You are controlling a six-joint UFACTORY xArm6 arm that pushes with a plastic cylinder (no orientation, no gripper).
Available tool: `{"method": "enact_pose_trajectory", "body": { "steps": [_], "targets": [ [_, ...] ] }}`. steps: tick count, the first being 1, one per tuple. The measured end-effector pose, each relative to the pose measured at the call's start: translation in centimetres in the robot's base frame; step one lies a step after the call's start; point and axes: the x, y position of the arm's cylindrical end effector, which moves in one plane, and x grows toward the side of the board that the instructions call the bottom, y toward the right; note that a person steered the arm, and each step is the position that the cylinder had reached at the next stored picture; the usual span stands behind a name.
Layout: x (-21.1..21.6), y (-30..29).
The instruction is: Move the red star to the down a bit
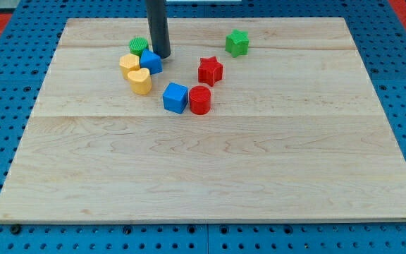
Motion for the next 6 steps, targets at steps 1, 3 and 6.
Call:
{"method": "enact_pose_trajectory", "body": {
  "steps": [1, 3, 6],
  "targets": [
    [0.8, 1.0],
    [3.4, 5.6],
    [10.1, 10.2]
  ]
}}
